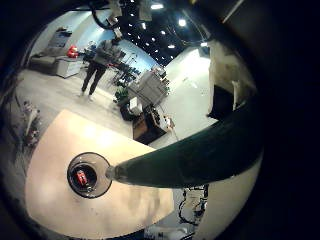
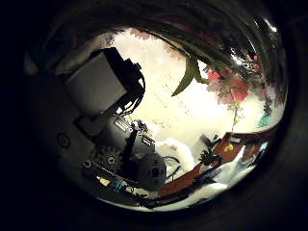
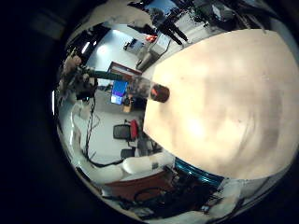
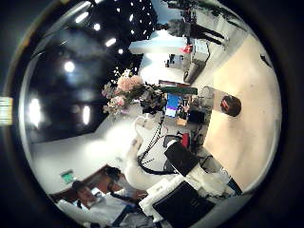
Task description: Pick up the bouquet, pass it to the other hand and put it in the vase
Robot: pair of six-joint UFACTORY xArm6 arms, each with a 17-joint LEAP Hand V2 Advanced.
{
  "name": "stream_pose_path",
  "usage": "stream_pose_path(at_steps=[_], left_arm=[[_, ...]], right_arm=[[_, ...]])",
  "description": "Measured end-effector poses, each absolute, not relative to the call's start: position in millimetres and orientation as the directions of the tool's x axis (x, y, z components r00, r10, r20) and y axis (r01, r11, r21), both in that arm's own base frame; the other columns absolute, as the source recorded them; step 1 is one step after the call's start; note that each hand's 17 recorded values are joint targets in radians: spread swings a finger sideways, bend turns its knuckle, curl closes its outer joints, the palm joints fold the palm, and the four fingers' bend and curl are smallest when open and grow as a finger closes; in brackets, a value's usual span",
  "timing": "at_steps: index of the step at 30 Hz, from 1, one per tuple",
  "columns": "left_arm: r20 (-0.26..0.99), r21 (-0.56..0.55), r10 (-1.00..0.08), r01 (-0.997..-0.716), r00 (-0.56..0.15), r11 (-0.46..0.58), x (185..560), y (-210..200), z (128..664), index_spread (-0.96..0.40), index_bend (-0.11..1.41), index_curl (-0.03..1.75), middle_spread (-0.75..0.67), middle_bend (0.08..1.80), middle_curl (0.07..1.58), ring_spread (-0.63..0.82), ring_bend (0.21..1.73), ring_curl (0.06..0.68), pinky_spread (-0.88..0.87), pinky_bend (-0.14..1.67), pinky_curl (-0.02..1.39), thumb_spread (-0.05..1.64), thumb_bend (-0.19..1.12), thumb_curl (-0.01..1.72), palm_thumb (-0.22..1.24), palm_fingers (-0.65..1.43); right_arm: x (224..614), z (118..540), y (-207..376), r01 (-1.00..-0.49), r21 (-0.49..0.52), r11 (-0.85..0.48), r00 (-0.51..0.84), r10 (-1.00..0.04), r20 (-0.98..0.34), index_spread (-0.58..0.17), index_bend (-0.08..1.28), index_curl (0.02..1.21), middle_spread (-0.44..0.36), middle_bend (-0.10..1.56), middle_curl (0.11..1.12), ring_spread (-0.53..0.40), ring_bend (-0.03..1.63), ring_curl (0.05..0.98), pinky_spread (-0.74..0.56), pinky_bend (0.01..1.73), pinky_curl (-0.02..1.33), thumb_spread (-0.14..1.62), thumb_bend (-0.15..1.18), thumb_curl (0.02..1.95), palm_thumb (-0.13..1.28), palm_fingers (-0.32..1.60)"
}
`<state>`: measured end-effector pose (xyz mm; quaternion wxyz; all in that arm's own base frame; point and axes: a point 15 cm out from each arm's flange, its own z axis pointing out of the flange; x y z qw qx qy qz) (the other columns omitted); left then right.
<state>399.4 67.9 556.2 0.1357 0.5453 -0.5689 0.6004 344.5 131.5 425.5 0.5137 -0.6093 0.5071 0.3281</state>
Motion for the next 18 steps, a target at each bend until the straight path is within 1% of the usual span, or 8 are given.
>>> stream_pose_path(at_steps=[3,14,18], left_arm=[[0.808,-0.536,-0.461,-0.781,-0.366,-0.319,400,74,554,-0.58,1.02,0.98,-0.41,1.34,0.78,-0.38,1.5,0.59,-0.69,0.96,1.36,1.13,-0.01,0.82,0.91,1.11],[0.826,-0.506,-0.453,-0.796,-0.336,-0.332,410,88,539,-0.58,1.01,0.99,-0.41,1.35,0.78,-0.39,1.5,0.591,-0.71,0.94,1.38,1.13,-0.01,0.83,0.91,1.11],[0.829,-0.5,-0.454,-0.796,-0.326,-0.341,413,92,535,-0.59,1.01,0.99,-0.41,1.35,0.77,-0.39,1.49,0.591,-0.72,0.94,1.38,1.13,-0.01,0.84,0.91,1.11]], right_arm=[[345,425,130,-0.955,-0.292,0.047,0.268,-0.282,-0.921,-0.372,0.15,0.25,0.084,0.27,0.33,0.205,0.68,0.234,0.46,0.81,0.35,1.03,-0.02,0.46,0.63,0.03],[347,424,125,-0.957,-0.285,0.059,0.257,-0.286,-0.923,-0.363,0.16,0.26,0.077,0.26,0.34,0.197,0.65,0.225,0.46,0.79,0.32,1.03,-0.02,0.46,0.64,0.06],[347,424,124,-0.957,-0.283,0.062,0.254,-0.29,-0.923,-0.361,0.16,0.26,0.077,0.26,0.34,0.195,0.65,0.224,0.46,0.79,0.31,1.03,-0.02,0.46,0.64,0.07]])
